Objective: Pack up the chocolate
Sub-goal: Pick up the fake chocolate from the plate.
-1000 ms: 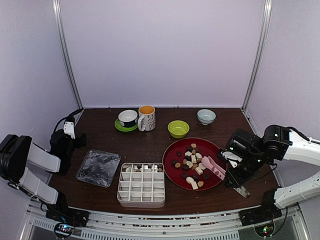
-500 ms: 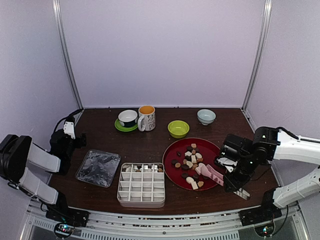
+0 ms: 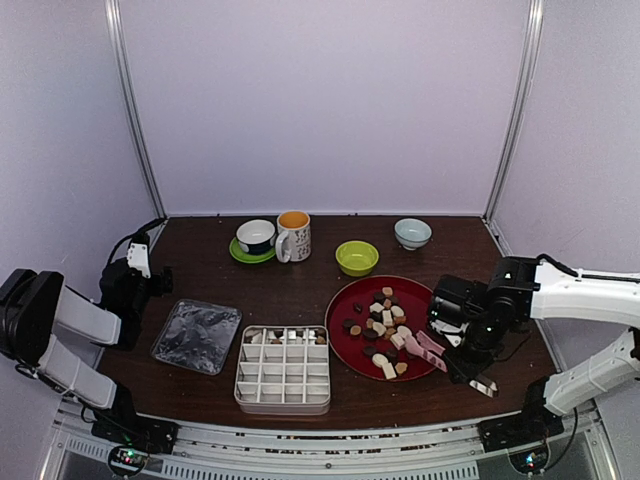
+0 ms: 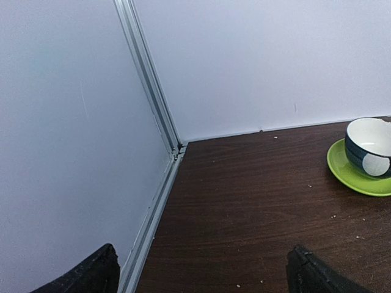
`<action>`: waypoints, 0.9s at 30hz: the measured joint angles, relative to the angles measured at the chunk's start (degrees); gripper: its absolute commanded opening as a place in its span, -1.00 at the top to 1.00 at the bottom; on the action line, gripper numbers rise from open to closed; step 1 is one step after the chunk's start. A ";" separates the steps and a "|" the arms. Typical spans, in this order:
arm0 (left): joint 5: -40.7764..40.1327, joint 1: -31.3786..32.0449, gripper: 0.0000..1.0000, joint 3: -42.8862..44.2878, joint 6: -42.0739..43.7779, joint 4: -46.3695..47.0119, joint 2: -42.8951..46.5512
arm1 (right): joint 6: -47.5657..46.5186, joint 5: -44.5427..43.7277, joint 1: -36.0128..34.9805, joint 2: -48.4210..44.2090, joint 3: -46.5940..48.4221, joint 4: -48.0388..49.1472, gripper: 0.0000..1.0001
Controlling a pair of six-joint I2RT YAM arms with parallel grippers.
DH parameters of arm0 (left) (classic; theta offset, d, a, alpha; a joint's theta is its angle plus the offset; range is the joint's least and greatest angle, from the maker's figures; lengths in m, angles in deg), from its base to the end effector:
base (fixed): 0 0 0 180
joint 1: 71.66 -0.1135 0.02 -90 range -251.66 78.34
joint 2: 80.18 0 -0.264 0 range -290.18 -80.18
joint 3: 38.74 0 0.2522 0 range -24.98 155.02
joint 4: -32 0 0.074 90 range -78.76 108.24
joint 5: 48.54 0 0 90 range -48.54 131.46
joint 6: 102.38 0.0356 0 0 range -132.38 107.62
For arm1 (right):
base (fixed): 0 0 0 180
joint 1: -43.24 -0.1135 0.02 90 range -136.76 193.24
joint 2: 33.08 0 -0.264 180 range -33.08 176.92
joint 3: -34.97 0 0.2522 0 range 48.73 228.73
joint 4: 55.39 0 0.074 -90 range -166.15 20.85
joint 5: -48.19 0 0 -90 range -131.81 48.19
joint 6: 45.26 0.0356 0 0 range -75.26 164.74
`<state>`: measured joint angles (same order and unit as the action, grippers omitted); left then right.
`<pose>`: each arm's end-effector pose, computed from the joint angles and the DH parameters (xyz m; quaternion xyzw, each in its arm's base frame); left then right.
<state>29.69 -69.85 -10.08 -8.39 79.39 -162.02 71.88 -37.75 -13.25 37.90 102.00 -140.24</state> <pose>0.2421 -0.0004 0.1620 -0.0313 0.7405 0.0887 0.6654 0.1016 0.1580 0.2362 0.2535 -0.9666 -0.0334 0.0158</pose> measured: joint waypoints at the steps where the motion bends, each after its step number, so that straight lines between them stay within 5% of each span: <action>1: 0.00 0.00 -0.96 0.00 0.00 0.00 0.00 | -0.02 0.00 0.00 0.31 0.00 0.07 0.31; 27: 0.00 0.00 -0.96 0.00 0.00 0.00 0.00 | 0.00 -0.15 0.46 4.35 -0.17 2.62 0.49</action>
<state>29.69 -69.85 -10.08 -8.39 79.39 -162.02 71.88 -37.91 -12.79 42.25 101.83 -137.62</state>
